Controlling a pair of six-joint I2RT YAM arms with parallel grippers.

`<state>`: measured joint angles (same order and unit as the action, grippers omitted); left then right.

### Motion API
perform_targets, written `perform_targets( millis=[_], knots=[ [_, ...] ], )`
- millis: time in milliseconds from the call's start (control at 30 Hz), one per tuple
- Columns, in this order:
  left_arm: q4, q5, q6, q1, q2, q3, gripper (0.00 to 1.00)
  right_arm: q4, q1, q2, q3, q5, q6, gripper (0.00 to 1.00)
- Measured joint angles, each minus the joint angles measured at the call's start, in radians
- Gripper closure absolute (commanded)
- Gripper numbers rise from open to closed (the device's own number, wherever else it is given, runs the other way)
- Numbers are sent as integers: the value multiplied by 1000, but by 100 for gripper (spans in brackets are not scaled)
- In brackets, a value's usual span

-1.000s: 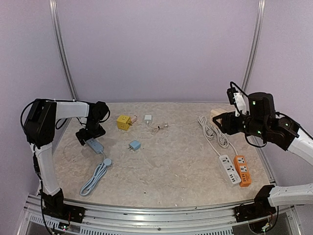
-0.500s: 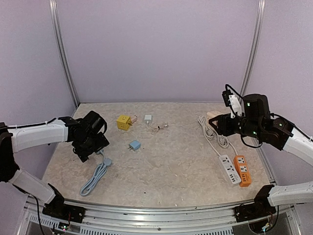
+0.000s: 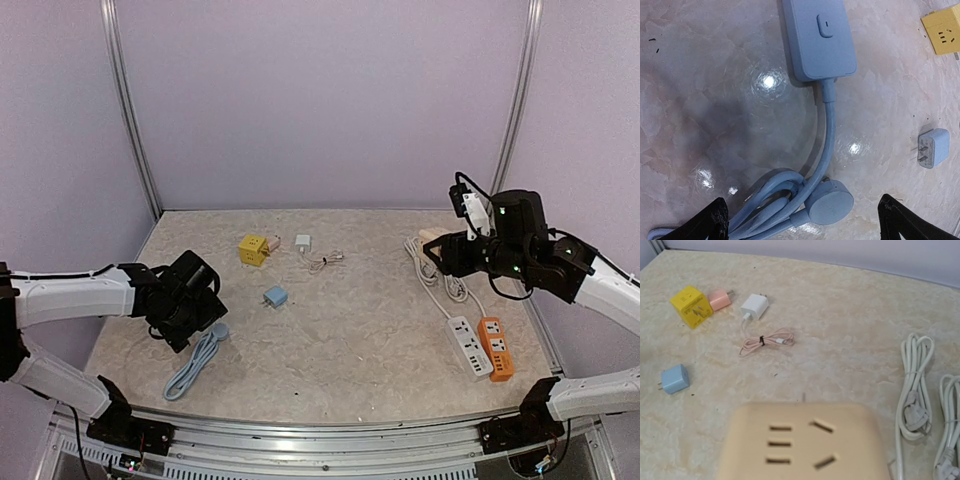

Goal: Insert the plug
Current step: Adjust the socket at the corner of the board.

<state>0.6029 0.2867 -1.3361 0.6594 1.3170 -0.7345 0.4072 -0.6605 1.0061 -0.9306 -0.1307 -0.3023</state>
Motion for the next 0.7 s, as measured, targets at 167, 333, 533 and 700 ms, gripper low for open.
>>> perform_targets(
  millis=[167, 333, 533, 700],
  knots=[
    [-32, -9, -19, 10, 29, 0, 1, -1, 0, 8, -11, 1, 0, 100],
    [-70, -19, -27, 18, 60, 25, 1, -1, 0, 18, -11, 0, 0, 100],
    [-101, -6, -29, 57, 65, 46, 1, -1, 0, 11, -9, 0, -1, 100],
    [-176, -2, -40, 74, 3, 119, 1, -1, 0, -4, -5, -4, 0, 100]
  ],
)
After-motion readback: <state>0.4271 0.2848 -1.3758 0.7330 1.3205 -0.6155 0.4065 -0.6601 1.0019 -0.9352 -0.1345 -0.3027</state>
